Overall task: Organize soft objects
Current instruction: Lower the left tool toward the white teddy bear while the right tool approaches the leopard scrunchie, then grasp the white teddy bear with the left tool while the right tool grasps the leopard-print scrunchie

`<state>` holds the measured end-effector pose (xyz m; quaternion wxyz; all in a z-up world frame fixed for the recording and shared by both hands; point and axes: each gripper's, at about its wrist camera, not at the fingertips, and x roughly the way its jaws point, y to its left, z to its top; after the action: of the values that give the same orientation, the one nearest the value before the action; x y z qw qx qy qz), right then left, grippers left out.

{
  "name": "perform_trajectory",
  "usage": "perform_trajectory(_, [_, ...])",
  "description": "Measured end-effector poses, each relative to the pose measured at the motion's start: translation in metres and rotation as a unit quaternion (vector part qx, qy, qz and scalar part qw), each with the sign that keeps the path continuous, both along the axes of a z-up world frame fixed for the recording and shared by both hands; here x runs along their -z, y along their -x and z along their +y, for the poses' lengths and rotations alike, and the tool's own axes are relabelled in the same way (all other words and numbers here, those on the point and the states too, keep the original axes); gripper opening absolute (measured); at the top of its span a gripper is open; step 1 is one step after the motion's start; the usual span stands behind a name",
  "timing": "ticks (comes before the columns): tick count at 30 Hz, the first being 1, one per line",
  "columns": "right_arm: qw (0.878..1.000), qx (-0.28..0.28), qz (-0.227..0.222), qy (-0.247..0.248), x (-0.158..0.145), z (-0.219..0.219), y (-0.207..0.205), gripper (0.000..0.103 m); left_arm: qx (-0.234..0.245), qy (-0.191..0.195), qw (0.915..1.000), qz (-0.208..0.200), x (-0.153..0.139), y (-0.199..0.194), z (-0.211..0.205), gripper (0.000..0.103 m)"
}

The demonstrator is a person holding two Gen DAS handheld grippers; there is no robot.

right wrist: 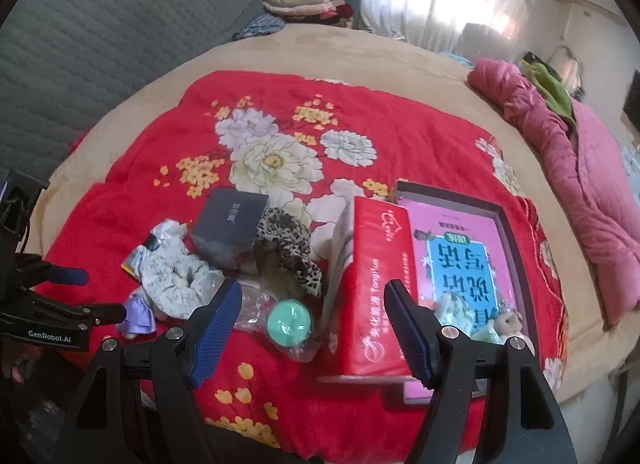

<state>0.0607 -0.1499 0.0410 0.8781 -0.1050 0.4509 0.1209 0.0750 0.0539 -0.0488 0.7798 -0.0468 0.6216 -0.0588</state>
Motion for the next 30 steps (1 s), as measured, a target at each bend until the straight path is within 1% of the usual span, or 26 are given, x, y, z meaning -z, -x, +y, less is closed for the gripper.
perform_trajectory(3, [0.999,-0.024,0.008,0.024,0.013,0.014,-0.009,0.075,-0.001,0.008,0.9999,0.009,0.009,0.0,0.0,0.082])
perform_trajectory(6, [0.998,-0.037,0.01,0.043,0.024,0.024,-0.019,0.075,-0.006,0.016,0.9996,0.022,0.018,-0.003,0.002,0.082])
perform_trajectory(10, [0.997,-0.051,0.027,0.041,0.038,0.033,-0.035,0.075,-0.007,0.014,0.9994,0.031,0.026,-0.008,0.001,0.082])
perform_trajectory(13, [0.995,-0.062,0.034,0.064,0.049,0.04,-0.044,0.075,-0.009,0.011,0.9994,0.032,0.032,-0.015,-0.001,0.082])
perform_trajectory(15, [0.993,-0.073,0.047,0.085,0.061,0.047,-0.052,0.075,-0.007,0.015,0.9992,0.037,0.037,-0.019,-0.004,0.082])
perform_trajectory(17, [0.99,-0.078,0.045,0.113,0.068,0.052,-0.057,0.075,-0.008,0.025,0.9985,0.049,0.044,-0.021,-0.005,0.082])
perform_trajectory(18, [0.987,-0.085,0.042,0.129,0.072,0.056,-0.059,0.075,-0.008,0.024,0.9984,0.051,0.046,-0.022,-0.005,0.082])
perform_trajectory(23, [0.979,-0.099,0.045,0.171,0.088,0.068,-0.071,0.075,-0.003,0.016,0.9987,0.049,0.053,-0.025,-0.009,0.082])
perform_trajectory(26, [0.975,-0.102,0.036,0.193,0.098,0.073,-0.078,0.074,-0.004,0.022,0.9985,0.05,0.057,-0.027,-0.009,0.082])
perform_trajectory(27, [0.972,-0.1,0.033,0.209,0.103,0.074,-0.082,0.074,-0.004,0.023,0.9983,0.053,0.059,-0.028,-0.009,0.082])
perform_trajectory(29, [0.971,-0.098,0.032,0.214,0.109,0.074,-0.087,0.075,-0.004,0.026,0.9981,0.056,0.063,-0.031,-0.008,0.082])
perform_trajectory(30, [0.972,-0.097,0.035,0.209,0.112,0.073,-0.089,0.074,-0.004,0.028,0.998,0.056,0.064,-0.031,-0.007,0.082])
